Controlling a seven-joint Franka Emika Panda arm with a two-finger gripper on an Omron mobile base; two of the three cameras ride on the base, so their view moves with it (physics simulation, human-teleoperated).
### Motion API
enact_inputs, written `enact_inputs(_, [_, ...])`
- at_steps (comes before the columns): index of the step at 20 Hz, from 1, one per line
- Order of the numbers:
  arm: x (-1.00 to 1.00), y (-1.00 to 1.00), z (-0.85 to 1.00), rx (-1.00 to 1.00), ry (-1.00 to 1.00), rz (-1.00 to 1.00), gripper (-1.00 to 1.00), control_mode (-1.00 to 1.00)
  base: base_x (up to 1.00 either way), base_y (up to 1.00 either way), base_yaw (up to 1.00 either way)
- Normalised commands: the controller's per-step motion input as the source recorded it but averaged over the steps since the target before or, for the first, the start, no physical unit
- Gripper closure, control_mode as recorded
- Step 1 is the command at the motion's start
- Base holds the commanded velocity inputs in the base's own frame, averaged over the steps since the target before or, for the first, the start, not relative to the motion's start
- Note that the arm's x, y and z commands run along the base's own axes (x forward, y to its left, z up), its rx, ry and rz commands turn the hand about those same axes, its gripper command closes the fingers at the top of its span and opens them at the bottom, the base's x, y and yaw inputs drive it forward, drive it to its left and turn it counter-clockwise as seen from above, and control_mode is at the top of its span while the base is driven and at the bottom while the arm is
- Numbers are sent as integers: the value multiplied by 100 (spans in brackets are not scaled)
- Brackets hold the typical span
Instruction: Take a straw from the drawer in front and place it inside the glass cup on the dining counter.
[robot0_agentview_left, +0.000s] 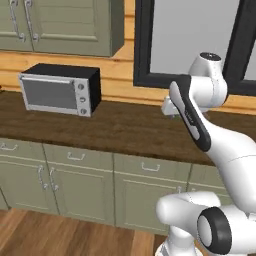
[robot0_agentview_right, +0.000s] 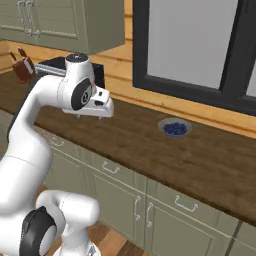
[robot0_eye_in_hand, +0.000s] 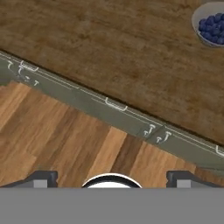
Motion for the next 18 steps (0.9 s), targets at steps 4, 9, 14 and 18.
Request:
enact_inputs(4, [0,0,0,0,0,0,-100,100,0,-64,70])
enact_inputs(9, [0,0,0,0,0,0,-100,100,0,-72,66])
enact_inputs(14, [0,0,0,0,0,0,-100,100,-10,-69,58])
enact_inputs(18, [0,0,0,0,0,0,-100,100,-36,-61,47])
